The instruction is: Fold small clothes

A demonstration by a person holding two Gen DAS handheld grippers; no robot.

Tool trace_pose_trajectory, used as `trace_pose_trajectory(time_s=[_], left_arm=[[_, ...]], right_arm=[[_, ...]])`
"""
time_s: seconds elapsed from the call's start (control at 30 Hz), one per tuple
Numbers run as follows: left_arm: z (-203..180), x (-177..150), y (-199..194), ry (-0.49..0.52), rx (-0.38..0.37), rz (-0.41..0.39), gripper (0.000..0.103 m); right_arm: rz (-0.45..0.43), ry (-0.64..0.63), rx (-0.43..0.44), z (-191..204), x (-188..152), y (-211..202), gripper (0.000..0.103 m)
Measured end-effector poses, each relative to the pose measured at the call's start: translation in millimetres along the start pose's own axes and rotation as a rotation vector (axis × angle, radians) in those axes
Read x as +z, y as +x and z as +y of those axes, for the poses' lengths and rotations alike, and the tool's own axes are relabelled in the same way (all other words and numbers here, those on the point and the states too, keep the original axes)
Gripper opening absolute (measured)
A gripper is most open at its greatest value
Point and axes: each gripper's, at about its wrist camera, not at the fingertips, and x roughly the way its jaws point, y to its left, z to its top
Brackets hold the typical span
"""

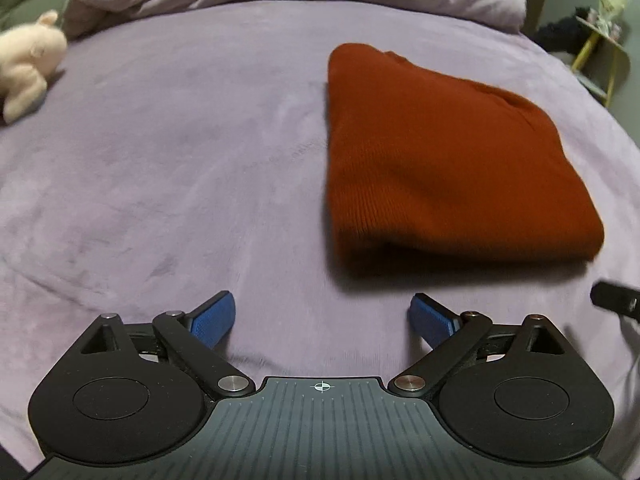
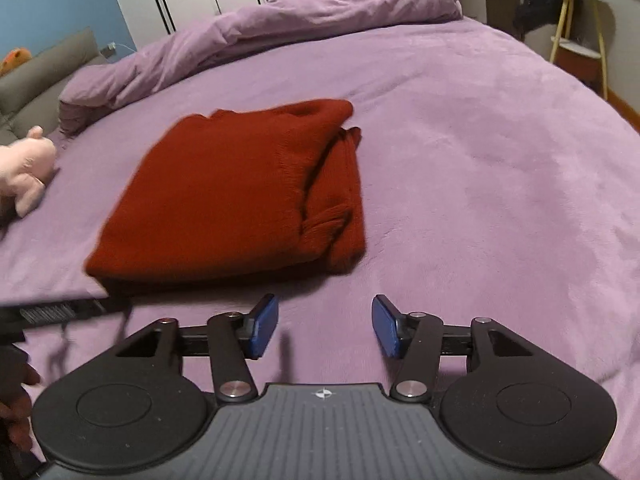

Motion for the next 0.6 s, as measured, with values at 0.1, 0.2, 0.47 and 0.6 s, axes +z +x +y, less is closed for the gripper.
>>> trace_pose_trajectory(time_s=[0.1,0.2,0.47,0.6], left_arm=[[5,-4,-5,-0.062,-0.017,-0.001,0.098],[12,5,-5,-0.113,-0.016,-0.008,0.098],[13,23,11,-0.124,0.033,0.010,0.098],[19,25,11,-0.131,0.033,0.006,0.098]], right_arm=[[0.027,0.106,0.089,-6,1,-2,0.054],[0.035,0.217,0.167,-13,0,2,0.054],[0.040,0.649,0.320,-35,8,43,0.011],[0.018,0.555,0.229,-22,14,39,0.007]])
